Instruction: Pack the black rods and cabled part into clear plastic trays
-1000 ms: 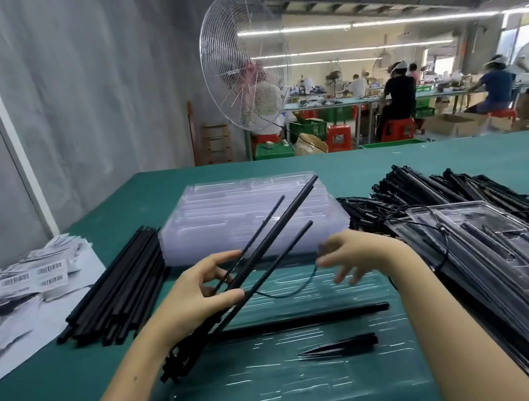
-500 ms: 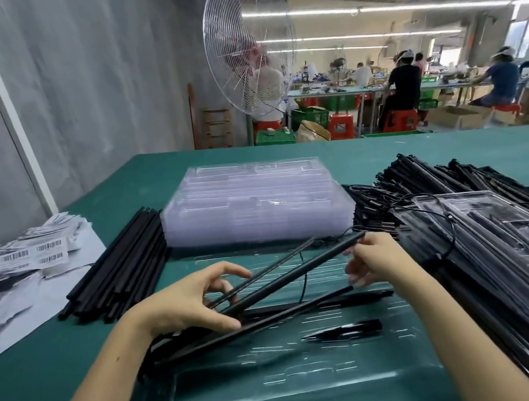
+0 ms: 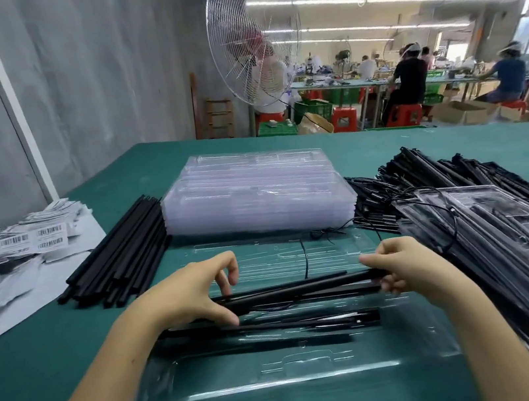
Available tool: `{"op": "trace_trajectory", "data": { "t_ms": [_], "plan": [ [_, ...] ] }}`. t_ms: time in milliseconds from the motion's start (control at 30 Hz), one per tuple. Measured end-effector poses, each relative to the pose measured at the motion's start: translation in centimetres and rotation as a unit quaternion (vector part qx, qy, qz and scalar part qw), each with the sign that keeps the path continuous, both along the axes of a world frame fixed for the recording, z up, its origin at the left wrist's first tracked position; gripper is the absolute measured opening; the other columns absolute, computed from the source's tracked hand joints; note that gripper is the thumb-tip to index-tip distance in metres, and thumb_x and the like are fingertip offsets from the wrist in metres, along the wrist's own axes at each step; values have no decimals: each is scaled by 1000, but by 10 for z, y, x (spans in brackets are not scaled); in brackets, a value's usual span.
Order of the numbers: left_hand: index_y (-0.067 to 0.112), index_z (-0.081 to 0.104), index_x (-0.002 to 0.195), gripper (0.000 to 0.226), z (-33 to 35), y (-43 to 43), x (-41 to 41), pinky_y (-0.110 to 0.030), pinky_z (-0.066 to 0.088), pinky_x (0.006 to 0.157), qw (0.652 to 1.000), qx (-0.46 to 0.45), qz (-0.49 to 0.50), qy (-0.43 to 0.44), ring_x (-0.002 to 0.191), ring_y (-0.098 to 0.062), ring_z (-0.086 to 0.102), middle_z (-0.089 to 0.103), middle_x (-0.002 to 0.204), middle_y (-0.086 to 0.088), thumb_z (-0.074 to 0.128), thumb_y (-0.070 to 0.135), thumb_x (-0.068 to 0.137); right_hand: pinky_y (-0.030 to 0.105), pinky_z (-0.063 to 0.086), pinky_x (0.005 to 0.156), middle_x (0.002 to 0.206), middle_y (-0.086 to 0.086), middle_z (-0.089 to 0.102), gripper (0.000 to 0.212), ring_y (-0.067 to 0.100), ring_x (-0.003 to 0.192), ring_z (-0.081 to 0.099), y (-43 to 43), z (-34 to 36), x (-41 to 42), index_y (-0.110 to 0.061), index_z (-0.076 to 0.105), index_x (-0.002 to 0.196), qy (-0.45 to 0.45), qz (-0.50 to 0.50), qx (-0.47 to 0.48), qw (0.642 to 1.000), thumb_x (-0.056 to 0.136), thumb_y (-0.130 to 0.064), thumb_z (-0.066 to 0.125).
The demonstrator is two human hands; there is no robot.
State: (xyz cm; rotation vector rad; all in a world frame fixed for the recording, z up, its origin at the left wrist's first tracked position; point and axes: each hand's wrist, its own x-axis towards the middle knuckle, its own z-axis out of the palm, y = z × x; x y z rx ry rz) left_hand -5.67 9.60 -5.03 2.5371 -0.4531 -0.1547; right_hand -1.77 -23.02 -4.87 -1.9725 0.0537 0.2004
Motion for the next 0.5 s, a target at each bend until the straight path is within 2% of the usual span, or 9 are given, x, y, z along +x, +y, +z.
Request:
{"op": "trace_trajectory", "data": {
  "t_ms": [133,233,367,500],
  "plan": [
    [33,41,84,49,-4,-1,0,-26,43,67,1000,1,4,24,65,1,46,57,88,16,86,36,62,18,32,36,44,-1,49,33,10,35,40,-5,1,-1,-12,45,73,19,55,-78,995,81,-29,72],
    [32,42,84,49,-7,-3,0,-34,47,72,999,-1,8,35,72,-9,48,56,88,12,86,36,62,19,31,37,43,-6,46,36,11,39,41,-5,-2,-2,-13,47,72,21,76,-126,989,76,-35,76],
    [36,43,87,45,-11,-12,-1,-30,47,77,999,11,7,36,83,-9,52,55,95,12,83,40,66,20,31,40,40,-9,45,37,9,35,41,-8,-5,0,-13,48,71,20,57,-157,986,75,-35,77],
    [41,44,91,39,-7,-11,-4,-20,45,79,999,31,4,44,86,3,50,55,98,16,78,43,72,20,31,40,41,-9,50,37,9,36,42,-13,-5,0,-13,49,72,35,44,-166,984,73,-36,78]
  ]
}}
